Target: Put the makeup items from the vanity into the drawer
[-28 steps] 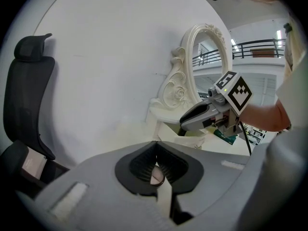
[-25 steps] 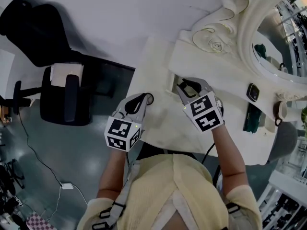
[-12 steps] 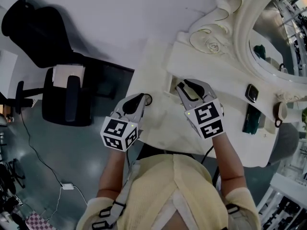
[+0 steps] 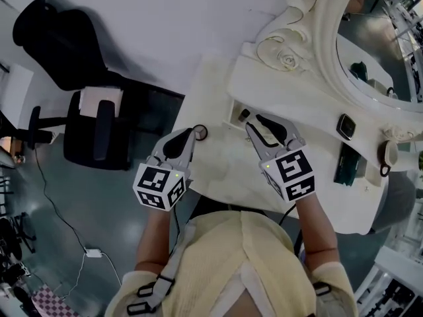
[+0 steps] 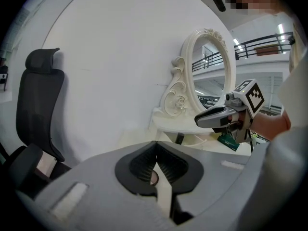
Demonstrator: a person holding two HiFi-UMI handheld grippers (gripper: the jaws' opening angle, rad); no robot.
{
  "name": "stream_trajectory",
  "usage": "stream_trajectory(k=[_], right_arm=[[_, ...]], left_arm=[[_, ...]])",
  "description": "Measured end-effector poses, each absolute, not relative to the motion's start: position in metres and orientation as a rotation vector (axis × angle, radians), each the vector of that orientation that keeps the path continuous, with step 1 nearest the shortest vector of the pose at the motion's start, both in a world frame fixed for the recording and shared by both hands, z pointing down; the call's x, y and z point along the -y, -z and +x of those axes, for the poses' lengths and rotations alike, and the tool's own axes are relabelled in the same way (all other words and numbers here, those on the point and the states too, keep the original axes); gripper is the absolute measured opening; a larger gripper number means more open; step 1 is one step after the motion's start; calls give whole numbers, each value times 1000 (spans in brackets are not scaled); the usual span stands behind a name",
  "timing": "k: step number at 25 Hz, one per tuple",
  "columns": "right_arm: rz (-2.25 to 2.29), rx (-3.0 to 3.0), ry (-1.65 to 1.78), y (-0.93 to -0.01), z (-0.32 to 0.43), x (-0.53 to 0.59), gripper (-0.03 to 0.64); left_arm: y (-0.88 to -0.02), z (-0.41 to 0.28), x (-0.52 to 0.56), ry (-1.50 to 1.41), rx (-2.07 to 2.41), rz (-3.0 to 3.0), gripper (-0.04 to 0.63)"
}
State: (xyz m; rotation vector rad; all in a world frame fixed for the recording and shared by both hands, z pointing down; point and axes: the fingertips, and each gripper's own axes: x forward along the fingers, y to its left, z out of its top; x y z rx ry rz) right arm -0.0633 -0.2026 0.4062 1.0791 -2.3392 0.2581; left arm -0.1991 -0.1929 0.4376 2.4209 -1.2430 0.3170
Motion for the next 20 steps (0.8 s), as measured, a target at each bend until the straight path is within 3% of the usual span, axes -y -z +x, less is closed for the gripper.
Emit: stream_trajectory(k=[6,8,20], right_arm=[[1059,2370,-270,-402,-57,184,112],[1049,2379,-276,-402,-56,178,112],[976,2458,-315,-400,-61,145,114]], left_arm=[[-426,-202,179,-368,1322,2448,7],[-419,-201,174,-385,1345,2463,55],[-397,-198,147,-369,1430,2470,55]])
